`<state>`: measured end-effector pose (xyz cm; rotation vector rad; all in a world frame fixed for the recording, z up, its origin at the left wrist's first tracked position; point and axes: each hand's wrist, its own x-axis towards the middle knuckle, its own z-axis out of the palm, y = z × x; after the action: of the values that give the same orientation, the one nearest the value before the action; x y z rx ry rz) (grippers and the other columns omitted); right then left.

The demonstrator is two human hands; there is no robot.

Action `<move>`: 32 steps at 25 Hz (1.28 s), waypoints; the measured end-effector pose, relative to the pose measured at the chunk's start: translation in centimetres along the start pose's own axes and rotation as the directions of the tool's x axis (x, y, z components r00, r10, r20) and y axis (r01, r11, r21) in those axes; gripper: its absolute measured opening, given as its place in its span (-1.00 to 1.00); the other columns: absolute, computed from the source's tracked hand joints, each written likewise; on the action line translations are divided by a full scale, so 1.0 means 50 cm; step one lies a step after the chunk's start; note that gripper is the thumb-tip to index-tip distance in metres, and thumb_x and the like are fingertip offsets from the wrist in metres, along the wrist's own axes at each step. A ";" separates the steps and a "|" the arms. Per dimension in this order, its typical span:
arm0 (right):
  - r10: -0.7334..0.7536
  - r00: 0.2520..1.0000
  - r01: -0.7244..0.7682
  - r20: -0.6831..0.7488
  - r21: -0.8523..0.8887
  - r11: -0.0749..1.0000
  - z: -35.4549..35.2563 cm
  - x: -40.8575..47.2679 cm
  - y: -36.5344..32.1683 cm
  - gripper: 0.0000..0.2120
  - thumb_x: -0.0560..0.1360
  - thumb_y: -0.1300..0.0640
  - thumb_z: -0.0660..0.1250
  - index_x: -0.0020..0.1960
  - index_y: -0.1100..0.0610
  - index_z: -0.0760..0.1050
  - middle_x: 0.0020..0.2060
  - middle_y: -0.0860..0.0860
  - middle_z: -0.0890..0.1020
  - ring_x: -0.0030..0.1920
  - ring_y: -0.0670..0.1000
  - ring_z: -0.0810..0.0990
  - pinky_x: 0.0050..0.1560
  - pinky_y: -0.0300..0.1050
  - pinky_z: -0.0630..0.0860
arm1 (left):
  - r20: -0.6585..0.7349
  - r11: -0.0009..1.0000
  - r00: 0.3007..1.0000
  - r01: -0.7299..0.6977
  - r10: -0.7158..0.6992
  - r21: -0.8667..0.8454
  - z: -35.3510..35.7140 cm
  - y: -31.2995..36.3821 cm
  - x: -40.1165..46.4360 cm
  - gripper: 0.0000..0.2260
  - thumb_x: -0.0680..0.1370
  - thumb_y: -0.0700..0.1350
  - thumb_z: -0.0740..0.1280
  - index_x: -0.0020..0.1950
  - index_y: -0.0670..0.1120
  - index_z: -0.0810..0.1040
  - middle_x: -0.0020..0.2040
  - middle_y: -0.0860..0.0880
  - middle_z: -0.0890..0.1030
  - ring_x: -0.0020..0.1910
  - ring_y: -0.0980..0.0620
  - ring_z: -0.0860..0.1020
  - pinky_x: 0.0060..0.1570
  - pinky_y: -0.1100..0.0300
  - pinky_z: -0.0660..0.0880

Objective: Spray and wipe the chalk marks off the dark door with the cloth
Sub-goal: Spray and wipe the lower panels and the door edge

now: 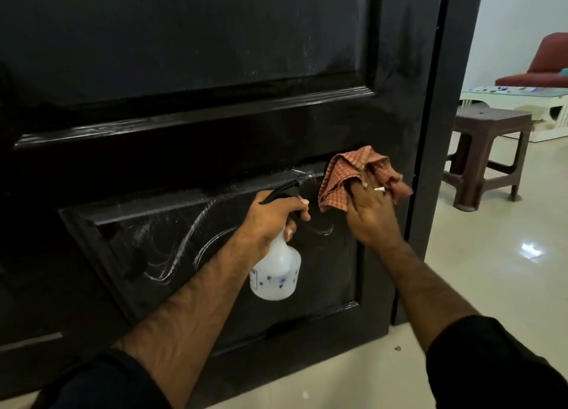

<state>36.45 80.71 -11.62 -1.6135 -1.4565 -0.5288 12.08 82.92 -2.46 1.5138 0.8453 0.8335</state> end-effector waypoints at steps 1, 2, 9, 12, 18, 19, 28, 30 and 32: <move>0.111 0.993 -0.110 -0.037 0.026 0.994 0.002 0.010 -0.025 -0.55 0.64 0.02 0.15 0.42 0.19 0.52 0.49 0.21 0.50 0.55 0.27 0.39 0.52 0.21 0.29 | -0.020 1.000 1.000 -0.001 0.001 0.007 -0.009 0.000 -0.002 -0.88 0.61 -0.15 0.45 0.07 -0.18 0.68 -0.04 -0.23 0.75 -0.46 0.05 0.46 -0.35 0.12 0.42; 0.208 0.976 -0.203 -0.060 0.079 0.976 0.016 0.017 -0.066 -0.54 0.63 0.04 0.16 0.44 0.21 0.51 0.50 0.22 0.49 0.57 0.29 0.35 0.53 0.21 0.26 | -0.036 1.000 0.999 0.001 -0.001 0.009 -0.020 -0.004 -0.006 -0.88 0.61 -0.14 0.44 0.07 -0.18 0.68 -0.07 -0.20 0.75 -0.46 0.05 0.46 -0.35 0.12 0.42; 0.120 0.979 -0.108 -0.167 0.083 0.991 0.025 0.017 -0.131 -0.65 0.67 0.07 0.22 0.25 0.26 0.63 0.37 0.27 0.58 0.37 0.32 0.52 0.42 0.24 0.46 | -0.123 0.998 0.991 0.049 -0.044 0.040 -0.137 -0.046 -0.058 -0.83 0.60 -0.15 0.42 -0.03 -0.28 0.66 -0.19 -0.18 0.67 -0.48 0.02 0.43 -0.39 0.12 0.39; 0.314 0.945 -0.307 -0.093 0.085 0.948 0.033 0.016 -0.187 -0.57 0.65 0.02 0.15 0.33 0.23 0.61 0.47 0.22 0.49 0.51 0.27 0.38 0.53 0.22 0.35 | -0.137 0.998 0.989 0.056 -0.050 0.042 -0.173 -0.049 -0.073 -0.82 0.58 -0.14 0.41 -0.13 -0.25 0.64 -0.26 -0.18 0.59 -0.48 0.02 0.41 -0.41 0.14 0.37; 0.480 0.856 -0.438 -0.190 0.224 0.870 0.060 0.035 -0.233 -0.51 0.60 0.04 0.14 0.34 0.32 0.58 0.52 0.32 0.43 0.52 0.40 0.36 0.58 0.26 0.28 | -0.163 0.999 0.986 -0.030 0.022 -0.045 -0.257 -0.058 -0.101 -0.81 0.59 -0.14 0.45 0.05 -0.28 0.68 -0.13 -0.16 0.73 -0.47 0.01 0.44 -0.39 0.14 0.42; 0.411 0.896 -0.387 -0.170 0.156 0.909 0.101 0.013 -0.278 -0.54 0.60 0.05 0.16 0.31 0.32 0.59 0.50 0.35 0.44 0.52 0.45 0.34 0.56 0.29 0.26 | -0.175 0.998 0.984 -0.032 0.023 -0.047 -0.273 -0.060 -0.105 -0.81 0.59 -0.14 0.44 0.04 -0.28 0.68 -0.12 -0.18 0.73 -0.47 0.01 0.44 -0.40 0.14 0.42; 0.304 0.917 -0.254 -0.257 0.212 0.944 0.146 -0.004 -0.324 -0.69 0.58 0.12 0.19 0.05 0.29 0.63 0.19 0.28 0.58 0.25 0.41 0.54 0.36 0.35 0.45 | -0.231 0.998 0.972 -0.048 0.037 -0.044 -0.380 -0.078 -0.142 -0.82 0.60 -0.19 0.42 0.01 -0.32 0.68 -0.08 -0.33 0.71 -0.48 -0.02 0.42 -0.39 0.10 0.38; -0.096 0.990 0.110 -0.101 0.144 0.983 0.185 -0.043 -0.447 -0.75 0.59 0.11 0.22 0.04 0.20 0.63 0.17 0.21 0.62 0.26 0.34 0.55 0.37 0.31 0.42 | -0.249 0.999 0.968 -0.030 0.019 -0.041 -0.387 -0.085 -0.146 -0.83 0.61 -0.17 0.42 0.03 -0.29 0.69 -0.12 -0.24 0.73 -0.45 0.00 0.45 -0.39 0.12 0.41; -0.425 0.905 0.422 0.026 0.079 0.903 0.164 -0.029 -0.426 -0.71 0.60 0.10 0.22 0.12 0.19 0.66 0.17 0.21 0.68 0.23 0.31 0.60 0.31 0.28 0.49 | -0.264 0.999 0.964 -0.026 0.017 -0.030 -0.401 -0.091 -0.155 -0.83 0.62 -0.16 0.42 0.02 -0.27 0.70 -0.14 -0.19 0.72 -0.44 0.00 0.46 -0.38 0.13 0.43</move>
<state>14.06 85.11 -10.34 -1.2570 -1.8519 -0.6796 -9.42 86.21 -5.45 1.4026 1.0057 1.0768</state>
